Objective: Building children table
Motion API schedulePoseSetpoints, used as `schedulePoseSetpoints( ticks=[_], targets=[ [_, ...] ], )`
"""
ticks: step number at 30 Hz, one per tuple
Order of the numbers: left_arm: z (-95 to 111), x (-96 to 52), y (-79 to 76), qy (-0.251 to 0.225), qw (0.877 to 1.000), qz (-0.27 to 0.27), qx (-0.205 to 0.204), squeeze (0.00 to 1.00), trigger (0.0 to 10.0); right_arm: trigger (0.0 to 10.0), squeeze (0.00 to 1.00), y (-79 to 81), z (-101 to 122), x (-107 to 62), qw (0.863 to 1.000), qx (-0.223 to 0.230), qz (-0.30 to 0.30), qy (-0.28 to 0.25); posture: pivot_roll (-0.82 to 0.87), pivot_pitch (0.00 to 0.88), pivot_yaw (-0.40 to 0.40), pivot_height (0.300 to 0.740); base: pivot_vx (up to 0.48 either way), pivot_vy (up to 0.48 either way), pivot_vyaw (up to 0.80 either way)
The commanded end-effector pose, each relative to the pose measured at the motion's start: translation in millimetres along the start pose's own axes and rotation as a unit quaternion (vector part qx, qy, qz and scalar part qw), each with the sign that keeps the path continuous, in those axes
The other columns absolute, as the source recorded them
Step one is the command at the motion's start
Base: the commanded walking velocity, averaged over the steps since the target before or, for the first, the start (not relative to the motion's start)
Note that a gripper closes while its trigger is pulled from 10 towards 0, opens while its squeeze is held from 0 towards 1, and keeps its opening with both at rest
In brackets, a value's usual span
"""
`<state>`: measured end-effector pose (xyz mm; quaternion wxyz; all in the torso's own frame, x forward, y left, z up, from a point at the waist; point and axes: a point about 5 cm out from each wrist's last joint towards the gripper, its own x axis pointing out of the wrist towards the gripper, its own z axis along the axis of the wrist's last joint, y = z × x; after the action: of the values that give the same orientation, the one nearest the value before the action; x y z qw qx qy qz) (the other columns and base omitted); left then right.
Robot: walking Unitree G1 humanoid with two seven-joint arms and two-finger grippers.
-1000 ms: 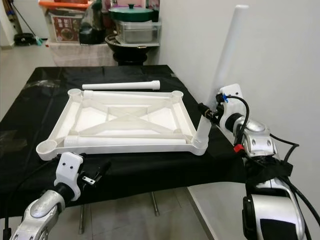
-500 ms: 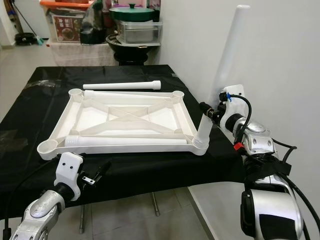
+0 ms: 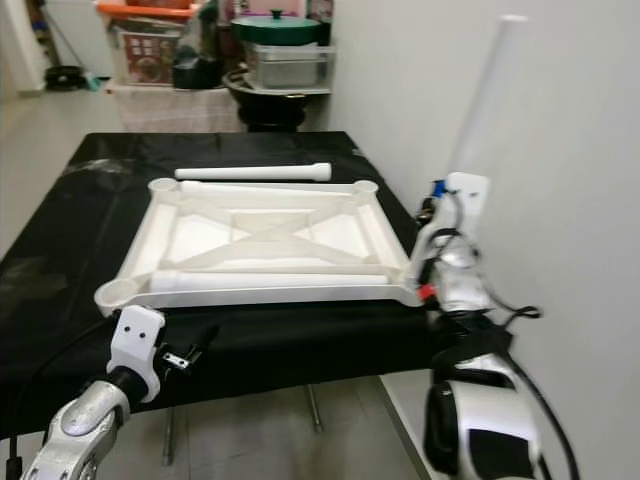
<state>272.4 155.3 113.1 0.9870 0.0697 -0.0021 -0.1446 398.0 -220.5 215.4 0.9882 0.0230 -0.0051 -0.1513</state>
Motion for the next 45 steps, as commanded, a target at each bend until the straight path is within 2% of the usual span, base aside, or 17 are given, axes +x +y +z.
schedulePoseSetpoints(
  ticks=[1,5,9,10,11,16,17,19,20,22,23,24,25,30,34,40,45],
  targets=[
    [-0.3,2.7,-3.3,0.003,1.000,-0.004,0.005,0.00,10.0,0.0,0.00,23.9,-28.5,-8.7,0.998,0.003,0.019,0.051,0.05,0.000,-0.049,0.740,0.000,0.000,0.00],
    [-0.9,2.1,-0.8,0.004,1.000,0.003,0.005,0.00,10.0,0.0,0.00,46.1,-29.3,-14.0,0.998,0.001,0.039,0.053,0.05,0.000,-0.061,0.740,0.000,0.000,0.00],
    [-2.1,0.5,0.3,0.006,1.000,0.008,0.005,0.00,10.0,0.0,0.00,50.6,-29.5,-15.7,0.998,-0.003,0.041,0.055,0.05,0.000,-0.064,0.740,0.000,0.000,0.00],
    [-2.8,-0.2,0.2,0.007,1.000,0.011,0.004,0.00,10.0,7.9,0.00,49.7,-30.5,-16.5,0.998,-0.002,0.035,0.056,0.05,0.000,-0.063,0.740,0.000,0.000,0.00],
    [-3.3,-0.6,0.0,0.008,1.000,0.012,0.003,0.00,10.0,10.0,0.00,48.4,-31.6,-17.1,0.998,-0.002,0.030,0.057,0.05,0.000,-0.063,0.740,0.000,0.000,0.00],
    [-4.3,-0.8,-1.5,0.009,1.000,0.010,0.001,0.00,10.0,10.0,0.00,43.2,-31.3,-17.9,0.998,0.002,0.020,0.052,0.05,0.000,-0.059,0.740,0.000,0.000,0.00],
    [-4.3,-0.4,-1.7,0.009,1.000,0.009,0.001,0.00,10.0,10.0,0.52,39.9,-28.7,-18.0,0.999,0.007,0.016,0.043,0.05,0.000,-0.059,0.740,0.000,0.000,0.00],
    [-4.3,-0.1,-1.7,0.009,1.000,0.008,0.001,0.00,10.0,10.0,0.52,37.9,-26.7,-18.6,0.999,0.010,0.011,0.037,0.05,0.000,-0.059,0.740,0.000,0.000,0.00],
    [-3.9,0.6,-1.0,0.008,1.000,0.008,0.001,0.00,10.0,10.0,1.00,36.8,-23.9,-18.5,0.999,0.006,0.012,0.031,0.05,0.000,-0.058,0.740,0.000,0.000,0.00],
    [-3.5,1.3,-0.3,0.008,1.000,0.008,0.002,0.00,10.0,10.0,1.00,36.5,-21.7,-18.5,1.000,-0.001,0.015,0.028,0.05,0.000,-0.058,0.740,0.000,0.000,0.00],
    [-3.4,1.4,-0.1,0.008,1.000,0.008,0.002,0.00,10.0,10.0,0.77,36.7,-21.3,-18.6,1.000,-0.003,0.015,0.028,0.05,0.000,-0.057,0.740,0.000,0.000,0.00],
    [-3.4,1.4,-0.1,0.008,1.000,0.008,0.002,0.00,10.0,10.0,0.77,36.7,-21.3,-18.6,1.000,-0.003,0.015,0.028,0.05,0.000,-0.057,0.740,0.000,0.000,0.00],
    [-3.1,1.3,0.0,0.007,1.000,0.008,0.002,0.00,10.0,10.0,0.00,36.0,-5.8,-18.1,0.999,0.000,0.050,-0.007,0.05,0.000,-0.057,0.740,0.000,0.000,0.00],
    [-2.6,0.6,-0.3,0.006,1.000,0.006,0.002,0.00,10.0,10.0,0.00,31.8,18.5,-18.7,0.990,0.009,0.131,-0.056,0.05,0.000,-0.055,0.740,0.000,0.000,0.00],
    [-3.4,-1.2,1.7,0.006,1.000,0.007,0.003,0.00,10.0,10.0,0.00,-3.5,44.3,-14.0,0.972,-0.056,0.198,-0.109,0.05,0.000,-0.057,0.740,0.000,0.000,0.00],
    [-1.5,1.0,0.4,0.001,1.000,0.000,0.001,0.00,10.0,10.0,0.00,-31.7,63.3,-10.7,0.952,-0.106,0.268,-0.104,0.03,0.000,-0.046,0.740,0.000,0.000,0.00],
    [-1.5,1.9,0.0,0.001,1.000,-0.002,0.003,0.00,10.0,10.0,0.00,-36.4,63.2,-8.1,0.947,-0.122,0.283,-0.090,0.04,0.000,-0.047,0.740,0.000,0.000,0.00]
  ],
)
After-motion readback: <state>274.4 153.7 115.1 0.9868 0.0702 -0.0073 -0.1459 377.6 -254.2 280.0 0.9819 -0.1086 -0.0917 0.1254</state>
